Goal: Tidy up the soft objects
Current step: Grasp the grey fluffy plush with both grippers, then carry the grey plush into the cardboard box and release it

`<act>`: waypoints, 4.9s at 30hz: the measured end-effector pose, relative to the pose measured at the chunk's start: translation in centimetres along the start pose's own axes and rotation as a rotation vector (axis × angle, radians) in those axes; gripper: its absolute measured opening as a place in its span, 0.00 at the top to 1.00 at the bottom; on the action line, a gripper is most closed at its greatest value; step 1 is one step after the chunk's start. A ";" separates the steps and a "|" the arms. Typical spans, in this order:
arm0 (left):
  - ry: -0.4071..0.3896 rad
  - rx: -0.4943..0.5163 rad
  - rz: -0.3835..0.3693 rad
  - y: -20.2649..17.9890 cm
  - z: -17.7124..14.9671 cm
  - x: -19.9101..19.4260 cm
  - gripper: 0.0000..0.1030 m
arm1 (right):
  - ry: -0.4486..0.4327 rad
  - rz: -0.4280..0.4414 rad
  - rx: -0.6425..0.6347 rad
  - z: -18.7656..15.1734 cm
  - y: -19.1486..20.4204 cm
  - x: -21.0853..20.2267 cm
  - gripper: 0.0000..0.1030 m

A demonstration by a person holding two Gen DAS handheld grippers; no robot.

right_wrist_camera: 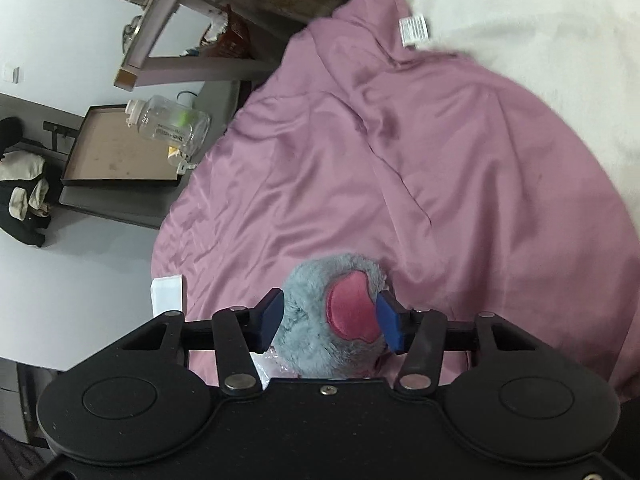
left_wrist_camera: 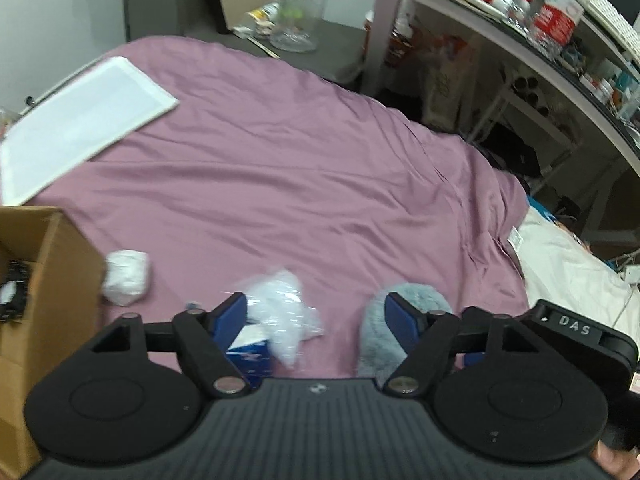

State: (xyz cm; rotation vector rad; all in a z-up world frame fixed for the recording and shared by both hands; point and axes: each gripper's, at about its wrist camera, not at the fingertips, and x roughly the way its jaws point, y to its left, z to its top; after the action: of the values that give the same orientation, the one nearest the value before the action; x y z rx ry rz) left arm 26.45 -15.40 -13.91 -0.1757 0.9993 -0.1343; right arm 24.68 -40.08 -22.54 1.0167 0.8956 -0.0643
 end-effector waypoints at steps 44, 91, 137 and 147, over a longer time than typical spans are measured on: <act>0.080 -0.060 -0.135 -4.9 -0.5 1.3 0.84 | 0.036 0.062 0.015 0.1 0.4 -2.6 0.80; -0.184 -0.313 -0.154 16.0 -3.8 -16.1 0.84 | 0.044 0.117 -0.460 -18.2 19.7 -6.1 0.80; -0.074 -0.467 -0.021 32.3 -4.5 -7.3 0.84 | 0.261 -0.003 -0.602 -28.4 24.6 10.5 0.78; -0.076 -0.462 -0.014 31.9 -4.2 -7.7 0.80 | 0.285 0.046 -0.568 -27.4 24.2 10.3 0.73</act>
State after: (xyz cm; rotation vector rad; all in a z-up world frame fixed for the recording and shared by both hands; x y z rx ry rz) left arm 19.74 16.91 -16.42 -0.6061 0.9416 0.0930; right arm 25.04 -2.30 -18.19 0.5174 1.0675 0.3645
